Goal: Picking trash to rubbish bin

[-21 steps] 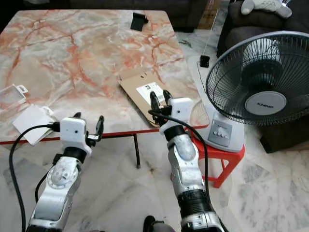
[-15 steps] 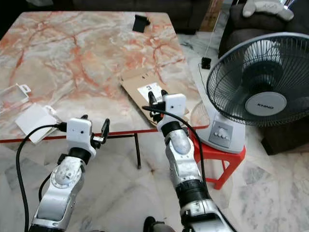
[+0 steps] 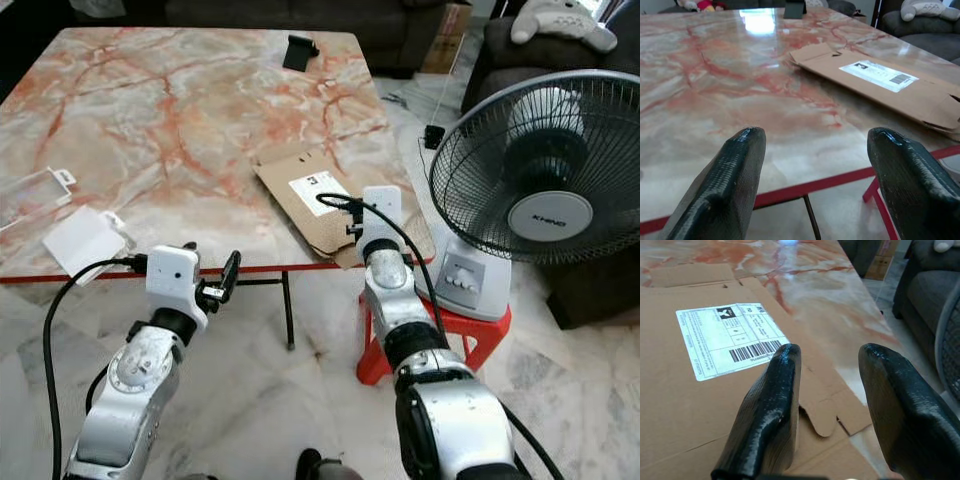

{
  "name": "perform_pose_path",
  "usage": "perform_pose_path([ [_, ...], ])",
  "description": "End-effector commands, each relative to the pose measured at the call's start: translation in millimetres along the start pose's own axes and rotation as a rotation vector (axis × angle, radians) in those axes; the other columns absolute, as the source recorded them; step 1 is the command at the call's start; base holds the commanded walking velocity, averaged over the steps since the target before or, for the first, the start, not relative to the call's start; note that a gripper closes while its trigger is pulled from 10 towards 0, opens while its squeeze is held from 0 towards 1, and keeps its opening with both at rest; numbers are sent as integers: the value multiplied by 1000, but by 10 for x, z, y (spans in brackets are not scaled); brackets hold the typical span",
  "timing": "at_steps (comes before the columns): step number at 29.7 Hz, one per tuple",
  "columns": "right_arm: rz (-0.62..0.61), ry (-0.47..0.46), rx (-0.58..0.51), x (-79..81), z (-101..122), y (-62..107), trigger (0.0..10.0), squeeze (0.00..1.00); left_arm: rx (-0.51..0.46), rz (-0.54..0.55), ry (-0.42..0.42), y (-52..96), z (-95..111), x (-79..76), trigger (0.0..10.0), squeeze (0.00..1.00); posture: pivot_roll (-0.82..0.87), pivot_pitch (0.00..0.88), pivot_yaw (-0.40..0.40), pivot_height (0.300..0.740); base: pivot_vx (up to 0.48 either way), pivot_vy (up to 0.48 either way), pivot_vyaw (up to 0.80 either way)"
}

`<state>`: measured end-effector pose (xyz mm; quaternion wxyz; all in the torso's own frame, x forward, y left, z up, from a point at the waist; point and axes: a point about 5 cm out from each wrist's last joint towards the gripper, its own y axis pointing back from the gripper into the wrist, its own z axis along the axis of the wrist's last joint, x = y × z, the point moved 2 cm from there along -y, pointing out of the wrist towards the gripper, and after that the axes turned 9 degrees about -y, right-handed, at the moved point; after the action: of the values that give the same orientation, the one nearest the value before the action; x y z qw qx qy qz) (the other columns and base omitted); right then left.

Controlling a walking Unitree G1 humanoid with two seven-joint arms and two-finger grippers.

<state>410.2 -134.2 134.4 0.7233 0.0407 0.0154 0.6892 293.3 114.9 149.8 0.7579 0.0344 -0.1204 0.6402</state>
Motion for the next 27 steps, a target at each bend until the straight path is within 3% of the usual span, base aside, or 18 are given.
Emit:
perform_pose_path([
  [1,-12,49,29,-50,-17,-17,10000,0,-23,-20,25,36,97,-40,10000,0,219,164,-70,740,0,0,0],
  [14,86,145,125,83,-352,95,10000,0,-73,-24,81,43,374,-19,10000,0,222,192,-74,740,0,0,0],
  [27,189,123,133,331,-446,169,10000,0,-95,-10,146,46,526,33,10000,0,219,207,-77,740,0,0,0],
])
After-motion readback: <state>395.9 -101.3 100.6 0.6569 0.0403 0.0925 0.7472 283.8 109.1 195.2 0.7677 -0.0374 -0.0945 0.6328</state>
